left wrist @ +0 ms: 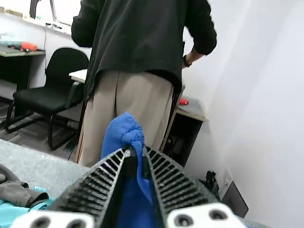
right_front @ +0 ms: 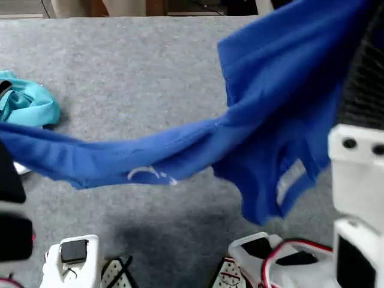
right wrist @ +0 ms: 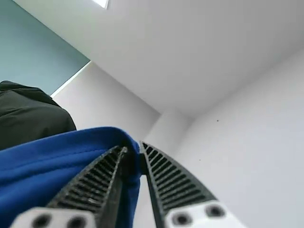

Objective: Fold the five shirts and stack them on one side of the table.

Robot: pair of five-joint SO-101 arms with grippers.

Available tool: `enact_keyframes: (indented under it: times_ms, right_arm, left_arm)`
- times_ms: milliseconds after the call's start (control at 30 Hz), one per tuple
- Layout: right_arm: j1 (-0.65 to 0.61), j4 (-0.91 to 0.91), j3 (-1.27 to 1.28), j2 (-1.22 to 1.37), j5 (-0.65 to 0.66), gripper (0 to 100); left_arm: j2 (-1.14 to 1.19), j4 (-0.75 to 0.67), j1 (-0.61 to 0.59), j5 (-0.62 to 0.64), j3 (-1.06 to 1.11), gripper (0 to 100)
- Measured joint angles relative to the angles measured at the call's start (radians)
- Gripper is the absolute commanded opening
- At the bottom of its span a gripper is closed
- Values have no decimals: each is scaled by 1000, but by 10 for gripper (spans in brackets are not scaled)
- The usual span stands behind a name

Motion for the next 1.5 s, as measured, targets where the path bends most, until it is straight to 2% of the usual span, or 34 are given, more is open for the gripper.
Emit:
enact_keyframes:
  times_ms: [300,433,533,600,700,833,967,1067,1167,1500]
  right_arm:
    - [-2,31,11,-14,0,4]
    - [28,97,138,-14,-11,4]
    - [98,110,292,-8,-103,4]
    - [137,89,428,-9,-170,4]
    - [178,-43,675,-3,-249,4]
    - [203,-358,1045,9,-298,4]
    - [207,-678,1297,107,-311,4]
    - [210,-824,1316,222,-341,4]
    - [241,-905,1277,342,-362,4]
    - [299,-931,839,813,-362,4]
  left_arm:
    - [-17,12,-2,0,38,20]
    - [-20,9,-2,0,230,20]
    - [-18,-60,-2,0,417,20]
    - [-18,-170,-2,0,578,20]
    - [-11,-405,-2,0,855,20]
    - [2,-807,-2,0,1215,20]
    - [71,-1206,0,0,1441,20]
    - [189,-1401,-5,0,1464,20]
    - [356,-1507,-35,0,1435,20]
    - [979,-1554,-61,2,977,19]
